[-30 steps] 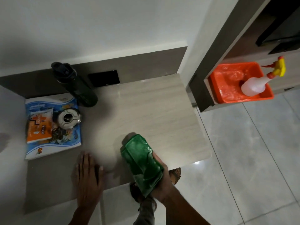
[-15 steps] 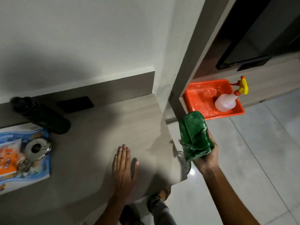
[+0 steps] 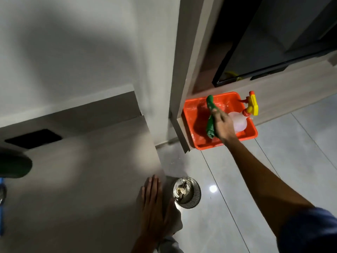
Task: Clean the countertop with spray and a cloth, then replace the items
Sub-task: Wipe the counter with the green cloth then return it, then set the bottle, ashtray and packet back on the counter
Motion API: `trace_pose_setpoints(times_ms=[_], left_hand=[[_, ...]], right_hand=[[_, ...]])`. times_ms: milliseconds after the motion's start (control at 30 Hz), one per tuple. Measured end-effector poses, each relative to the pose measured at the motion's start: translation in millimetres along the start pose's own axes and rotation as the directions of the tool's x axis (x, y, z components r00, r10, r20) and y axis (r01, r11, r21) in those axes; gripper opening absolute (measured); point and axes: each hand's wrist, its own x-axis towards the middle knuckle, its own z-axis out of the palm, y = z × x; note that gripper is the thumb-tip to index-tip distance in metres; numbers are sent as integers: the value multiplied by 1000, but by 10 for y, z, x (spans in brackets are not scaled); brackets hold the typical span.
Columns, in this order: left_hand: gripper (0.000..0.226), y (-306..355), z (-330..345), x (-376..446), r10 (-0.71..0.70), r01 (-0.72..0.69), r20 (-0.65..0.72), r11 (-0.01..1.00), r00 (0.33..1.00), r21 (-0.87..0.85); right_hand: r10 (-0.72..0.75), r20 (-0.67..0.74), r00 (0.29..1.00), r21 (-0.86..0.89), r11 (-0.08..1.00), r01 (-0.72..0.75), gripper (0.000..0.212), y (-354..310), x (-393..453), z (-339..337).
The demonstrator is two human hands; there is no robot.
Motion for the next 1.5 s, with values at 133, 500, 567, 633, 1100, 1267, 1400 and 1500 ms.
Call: trace_pose_setpoints(times_ms=[133, 500, 567, 633, 1100, 1267, 1400, 1500], left_hand=[[77, -15, 144, 12, 28, -24, -52, 998, 998, 61], [77, -3, 148, 1, 24, -20, -73, 998, 997, 63], [78, -23, 98, 4, 24, -24, -57, 1000, 998, 5], [78, -76, 21, 7, 10, -12, -45, 999, 999, -48], [79, -1372, -1043, -321, -268, 257, -48, 952, 962, -168], [81, -2011, -1383, -614, -304, 290, -76, 945, 950, -153], [79, -2486, -1552, -940, -321, 312, -77, 944, 944, -104], [89, -2774, -1616, -1190, -379, 370, -64, 922, 923, -112]], right_hand=[[-5, 410, 912, -628, 724, 286, 63, 345, 171, 268], [-4, 478, 878, -635, 689, 350, 65, 304, 175, 118], [-68, 435, 898, -588, 734, 340, 63, 262, 87, 119], [-157, 373, 914, -554, 753, 355, 61, 204, -53, 187], [-397, 487, 778, -211, 811, 546, 80, -931, -1607, 2001], [-340, 626, 702, -79, 868, 490, 107, -1526, -2294, 2799], [-295, 709, 640, -7, 905, 425, 114, -1915, -2753, 3439], [-260, 741, 619, 35, 936, 352, 129, -2171, -3031, 3877]])
